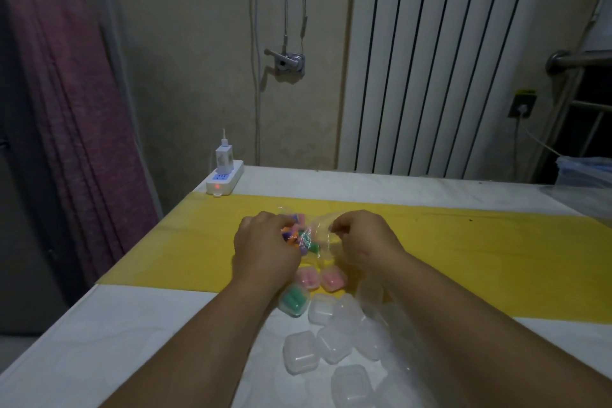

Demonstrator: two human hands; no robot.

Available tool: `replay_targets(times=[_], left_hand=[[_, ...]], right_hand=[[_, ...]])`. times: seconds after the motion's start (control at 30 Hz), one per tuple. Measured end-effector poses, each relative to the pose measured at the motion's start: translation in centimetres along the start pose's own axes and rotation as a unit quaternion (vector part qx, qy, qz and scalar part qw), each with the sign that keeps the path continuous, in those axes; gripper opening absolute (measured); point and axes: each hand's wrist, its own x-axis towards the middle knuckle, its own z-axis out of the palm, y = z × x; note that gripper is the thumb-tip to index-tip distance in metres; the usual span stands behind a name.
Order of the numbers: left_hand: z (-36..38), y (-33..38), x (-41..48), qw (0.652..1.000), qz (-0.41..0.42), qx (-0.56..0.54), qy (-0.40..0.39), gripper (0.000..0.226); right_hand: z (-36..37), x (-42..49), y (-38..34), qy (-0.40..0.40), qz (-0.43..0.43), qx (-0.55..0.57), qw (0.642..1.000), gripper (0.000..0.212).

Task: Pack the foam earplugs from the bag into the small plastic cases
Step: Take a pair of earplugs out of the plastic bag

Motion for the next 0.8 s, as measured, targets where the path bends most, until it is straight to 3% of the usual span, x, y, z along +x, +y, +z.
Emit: replay_targets(times=[0.1, 0.27, 0.5, 0.6, 0.8], left_hand=[[0.5, -0.3, 0.1, 0.999, -0.005, 0.046, -0.008, 0.027], [1.0, -0.6, 0.4, 0.999, 0.01, 0.041, -0.009, 0.006], [1.3, -0.9, 0.5, 1.0, 0.015, 0.018, 0.009, 0.005], [1.4, -1.0, 0.5, 1.0, 0.014, 0.017, 0.01, 0.005], [1.6, -1.2, 0.7, 1.0, 0.001, 0.012, 0.012, 0.008]], right_hand=[[0.6, 0.6, -0.7, -0.025, -0.018, -0.024, 0.999, 0.016], [1.9, 1.8, -1.5, -0.036, -0.06, -0.049, 0.996, 0.019], [2.6, 2.6, -1.8, -0.036, -0.11, -0.118, 0.986, 0.016], [2.1, 2.1, -2.3, -0.071, -0.11, -0.081, 0.988, 0.003], [2.0, 1.6, -3.5, -0.128, -0.122, -0.099, 0.979, 0.008]])
